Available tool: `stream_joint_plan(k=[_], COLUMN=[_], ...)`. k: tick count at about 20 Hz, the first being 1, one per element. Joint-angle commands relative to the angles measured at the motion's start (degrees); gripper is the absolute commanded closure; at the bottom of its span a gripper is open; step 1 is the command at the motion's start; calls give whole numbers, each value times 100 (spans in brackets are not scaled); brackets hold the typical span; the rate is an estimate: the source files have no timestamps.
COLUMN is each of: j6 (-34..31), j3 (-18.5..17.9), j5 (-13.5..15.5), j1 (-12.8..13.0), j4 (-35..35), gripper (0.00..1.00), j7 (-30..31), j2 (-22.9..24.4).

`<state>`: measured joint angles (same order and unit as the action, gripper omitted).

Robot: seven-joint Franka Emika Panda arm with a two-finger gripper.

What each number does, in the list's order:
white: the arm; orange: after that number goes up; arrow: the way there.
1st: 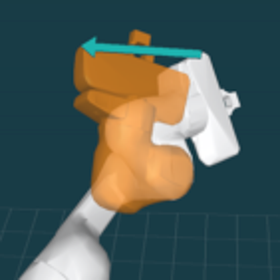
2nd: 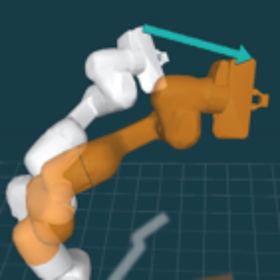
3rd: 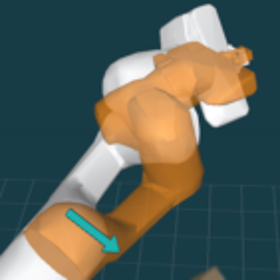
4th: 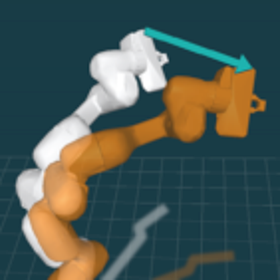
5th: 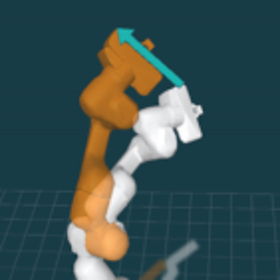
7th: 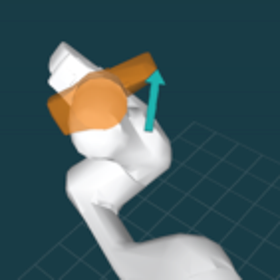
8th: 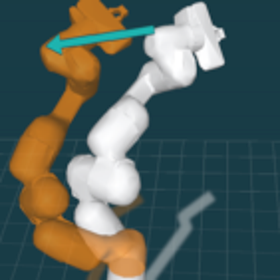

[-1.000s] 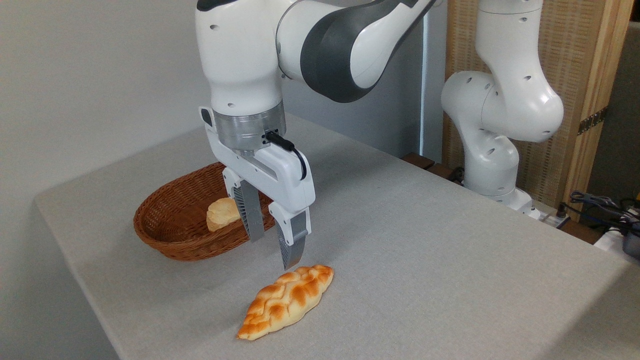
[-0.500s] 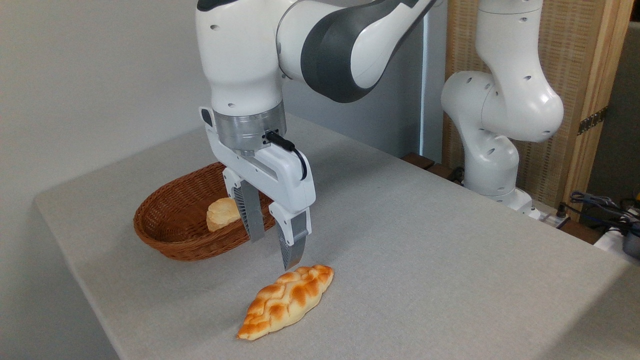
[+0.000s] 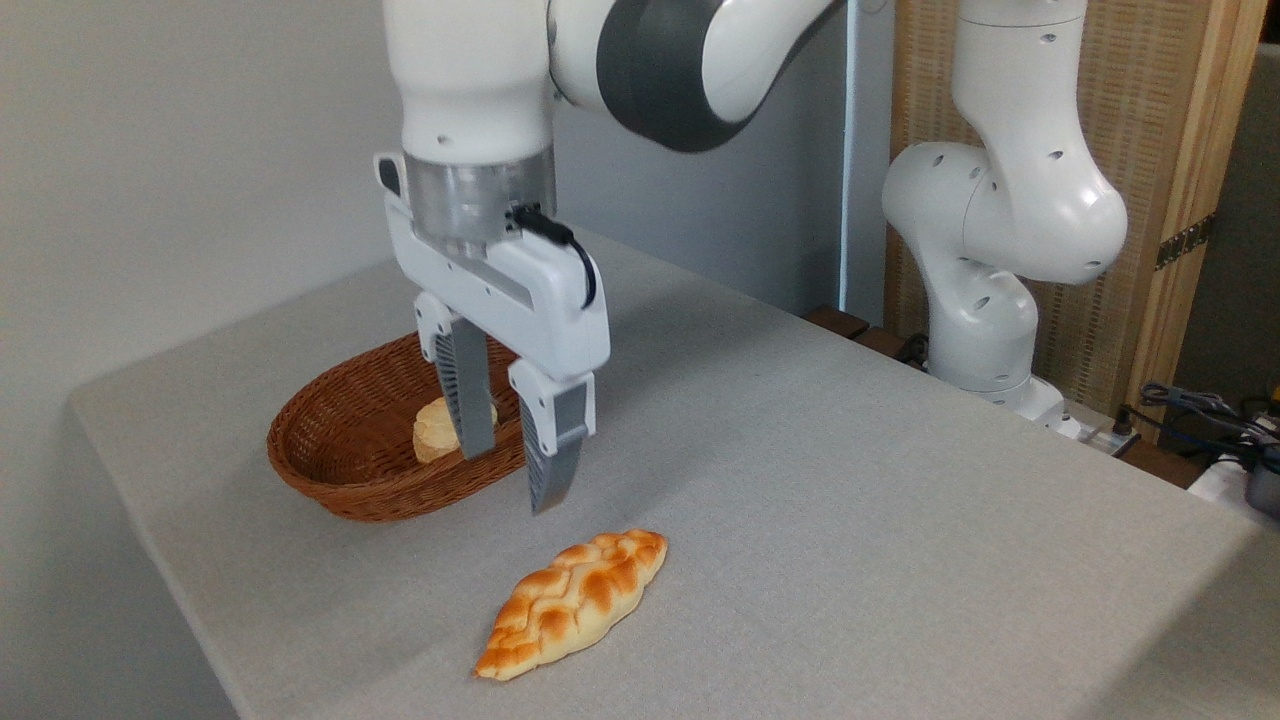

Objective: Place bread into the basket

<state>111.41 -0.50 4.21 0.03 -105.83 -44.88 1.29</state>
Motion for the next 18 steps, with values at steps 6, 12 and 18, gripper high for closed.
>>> stream_joint_plan(k=[6,12,18], j6=[-93,-84,-93], j3=[-20,-11,-11], j5=[116,107,107], j1=[-29,-29,-29], j4=[124,115,115], gripper=[0,0,0], j7=[-56,-56,-47], j2=[-68,-94,-94])
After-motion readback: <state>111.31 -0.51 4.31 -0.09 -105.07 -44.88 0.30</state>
